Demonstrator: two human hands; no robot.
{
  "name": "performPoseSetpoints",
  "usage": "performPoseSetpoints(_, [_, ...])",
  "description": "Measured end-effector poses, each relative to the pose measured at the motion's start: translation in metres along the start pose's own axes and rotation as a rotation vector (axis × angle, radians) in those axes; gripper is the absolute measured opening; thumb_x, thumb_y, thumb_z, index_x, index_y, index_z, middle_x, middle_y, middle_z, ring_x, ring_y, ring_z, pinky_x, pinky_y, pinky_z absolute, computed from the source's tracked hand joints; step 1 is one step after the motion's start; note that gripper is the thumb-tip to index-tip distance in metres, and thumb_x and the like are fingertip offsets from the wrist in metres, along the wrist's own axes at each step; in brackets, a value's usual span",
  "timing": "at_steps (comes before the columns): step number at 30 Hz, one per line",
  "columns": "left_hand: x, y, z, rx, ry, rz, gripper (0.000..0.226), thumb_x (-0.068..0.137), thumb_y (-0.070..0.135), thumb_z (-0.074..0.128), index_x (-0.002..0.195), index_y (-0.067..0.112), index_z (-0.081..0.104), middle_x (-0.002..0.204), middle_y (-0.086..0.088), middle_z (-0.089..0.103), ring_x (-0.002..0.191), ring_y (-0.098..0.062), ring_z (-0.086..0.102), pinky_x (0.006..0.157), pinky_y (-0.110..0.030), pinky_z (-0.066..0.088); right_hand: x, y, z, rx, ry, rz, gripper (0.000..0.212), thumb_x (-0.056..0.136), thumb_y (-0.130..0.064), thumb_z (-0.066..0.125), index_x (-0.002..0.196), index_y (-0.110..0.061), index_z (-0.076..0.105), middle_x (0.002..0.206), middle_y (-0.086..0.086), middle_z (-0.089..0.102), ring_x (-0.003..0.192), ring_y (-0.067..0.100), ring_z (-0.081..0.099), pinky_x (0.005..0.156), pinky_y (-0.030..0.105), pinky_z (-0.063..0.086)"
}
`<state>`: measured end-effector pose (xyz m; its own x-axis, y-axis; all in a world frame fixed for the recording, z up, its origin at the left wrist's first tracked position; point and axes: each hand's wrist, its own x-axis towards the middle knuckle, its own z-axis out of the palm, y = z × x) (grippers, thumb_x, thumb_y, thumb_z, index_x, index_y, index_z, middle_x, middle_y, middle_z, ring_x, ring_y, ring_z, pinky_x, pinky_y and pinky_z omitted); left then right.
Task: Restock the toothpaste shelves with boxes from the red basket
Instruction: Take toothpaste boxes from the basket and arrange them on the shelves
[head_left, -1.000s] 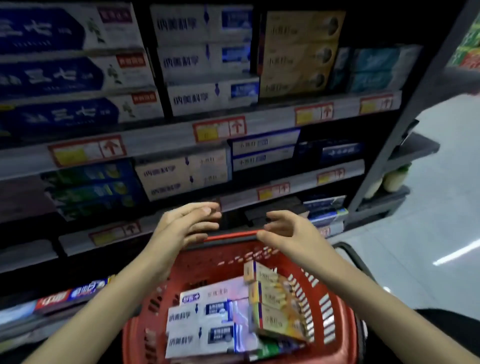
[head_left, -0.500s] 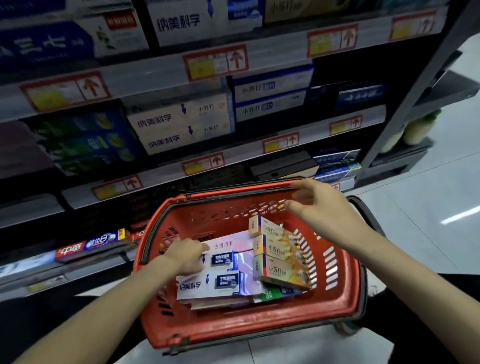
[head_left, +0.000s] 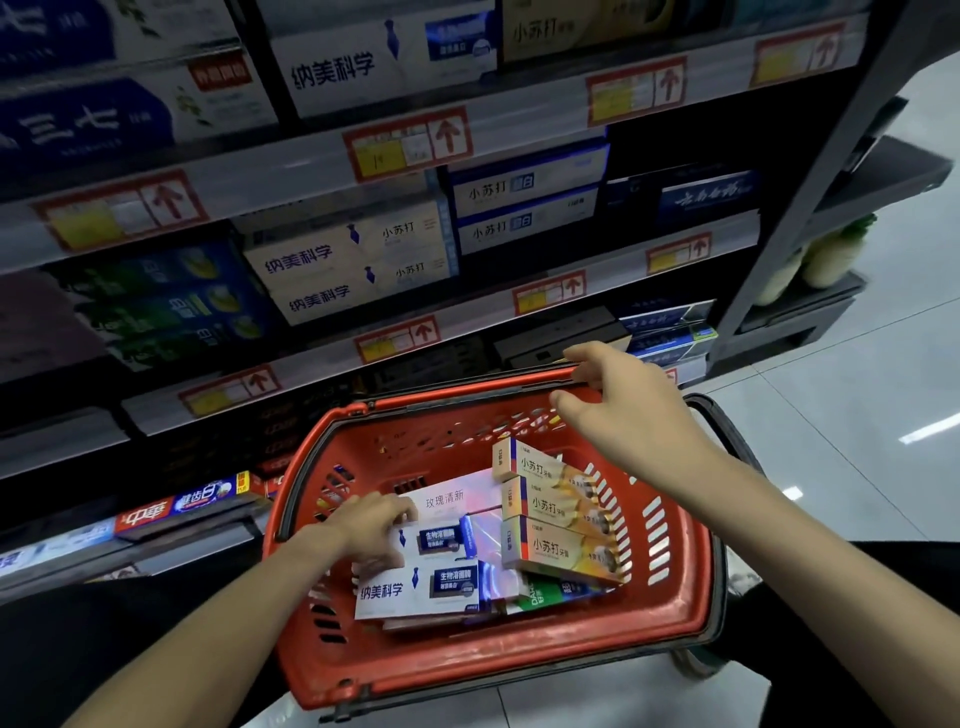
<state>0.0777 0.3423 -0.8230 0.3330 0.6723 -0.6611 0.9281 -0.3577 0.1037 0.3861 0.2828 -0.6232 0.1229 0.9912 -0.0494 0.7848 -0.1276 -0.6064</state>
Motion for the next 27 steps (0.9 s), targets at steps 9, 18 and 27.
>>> performPoseSetpoints(9, [-0.041,0.023,-0.091,-0.142,0.16,0.163,0.038,0.08,0.04,0.083,0.113,0.033,0.066,0.104,0.005,0.054,0.095,-0.015,0.057,0.084,-0.034,0.05,0.003,-0.025,-0.003,0.021,-0.095,-0.018,0.058,0.095,-0.037,0.067,0.149,-0.022,0.05,0.127,0.002,0.069,0.092,0.015,0.061,0.081,0.026,0.042])
performPoseSetpoints(18, [-0.142,0.074,-0.155,-0.87,0.626,0.273,0.039,0.068,0.032,0.094,0.104,0.027,0.08,0.101,0.013,0.079,0.097,-0.005,0.073,0.091,-0.031,0.056,0.006,-0.042,-0.003,0.393,-0.199,0.098,0.085,0.071,-0.058,0.086,0.142,-0.025,0.054,0.134,-0.002,0.064,0.115,0.012,0.063,0.081,0.022,0.049])
performPoseSetpoints(27, [-0.164,0.075,-0.173,-1.409,0.778,0.217,0.026,0.074,0.026,0.086,0.098,0.015,0.081,0.096,-0.007,0.08,0.097,-0.023,0.076,0.092,-0.039,0.058,0.017,-0.046,-0.01,1.135,-0.175,0.206,0.051,0.068,-0.028,0.09,0.113,-0.012,0.072,0.106,0.018,0.077,0.095,0.033,0.077,0.082,0.046,0.061])
